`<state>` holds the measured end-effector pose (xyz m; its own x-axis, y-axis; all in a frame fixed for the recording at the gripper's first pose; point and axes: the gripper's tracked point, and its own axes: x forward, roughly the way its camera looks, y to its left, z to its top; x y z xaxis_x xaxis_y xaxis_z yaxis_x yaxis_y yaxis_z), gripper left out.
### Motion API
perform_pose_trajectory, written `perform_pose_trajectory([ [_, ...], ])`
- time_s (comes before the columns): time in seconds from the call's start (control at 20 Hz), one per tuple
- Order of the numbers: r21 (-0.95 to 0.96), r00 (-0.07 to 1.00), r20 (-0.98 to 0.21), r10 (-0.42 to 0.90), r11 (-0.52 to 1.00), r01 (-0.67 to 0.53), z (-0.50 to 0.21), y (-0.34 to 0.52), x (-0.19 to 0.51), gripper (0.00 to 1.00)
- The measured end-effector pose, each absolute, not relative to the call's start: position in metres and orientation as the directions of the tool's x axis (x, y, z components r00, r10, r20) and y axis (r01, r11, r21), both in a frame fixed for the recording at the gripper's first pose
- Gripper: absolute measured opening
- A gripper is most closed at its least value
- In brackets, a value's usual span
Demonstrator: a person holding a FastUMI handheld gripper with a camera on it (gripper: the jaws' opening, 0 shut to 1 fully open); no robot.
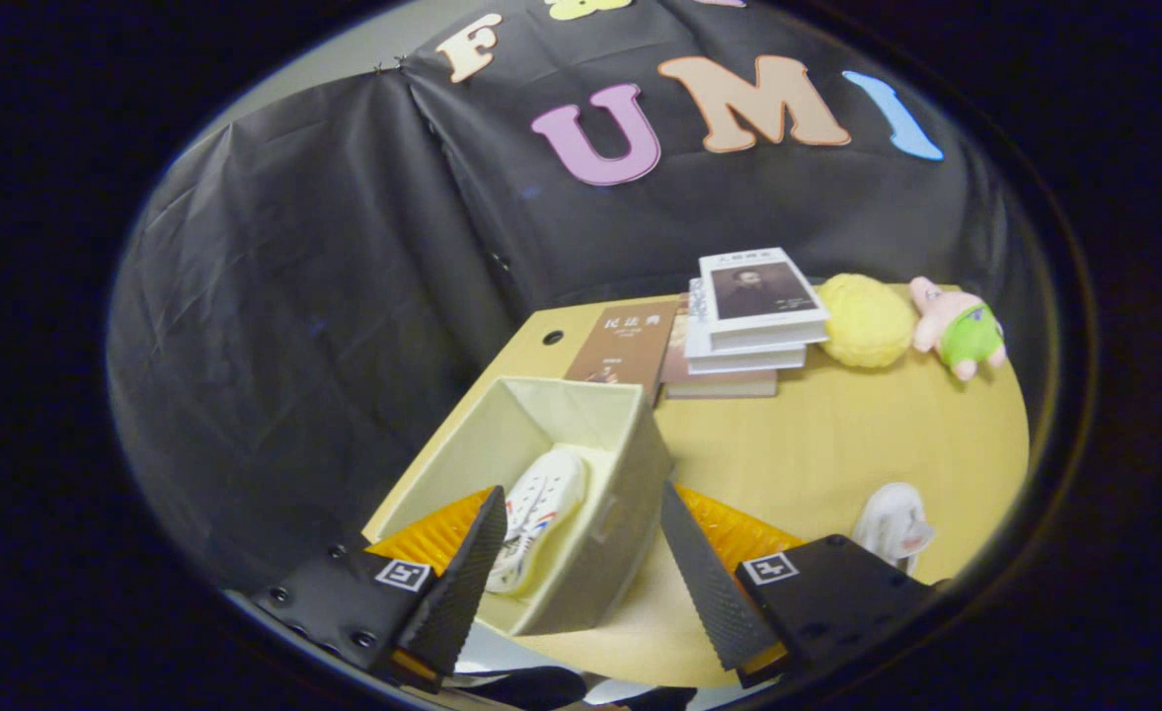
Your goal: Open the storage box then place both shoes into the box .Put the left shoe in first, then the right shoe, with the right side of both shoes facing outward in a uniform manner.
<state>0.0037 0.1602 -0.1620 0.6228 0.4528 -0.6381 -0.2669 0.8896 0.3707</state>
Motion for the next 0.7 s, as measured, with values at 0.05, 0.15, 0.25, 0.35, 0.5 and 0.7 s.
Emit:
perform_pose_trajectory([
  [0.05, 0.339, 0.638, -0.643, 0.422, 0.905, -0.257, -0.163, 0.143, 0.003, 0.98],
  [0.15, 0.287, 0.656, -0.657, 0.371, 0.928, -0.237, -0.167, 0.109, 0.0, 0.98],
  [0.25, 0.253, 0.671, -0.668, 0.322, 0.946, -0.201, -0.17, 0.075, -0.004, 0.98],
  [0.35, 0.23, 0.679, -0.681, 0.274, 0.96, -0.157, -0.18, 0.043, -0.007, 0.98],
  [0.5, 0.196, 0.675, -0.708, 0.208, 0.976, -0.094, -0.196, -0.002, -0.015, 0.98],
  [0.7, 0.149, 0.652, -0.747, 0.133, 0.988, -0.032, -0.22, -0.051, -0.032, 0.99],
])
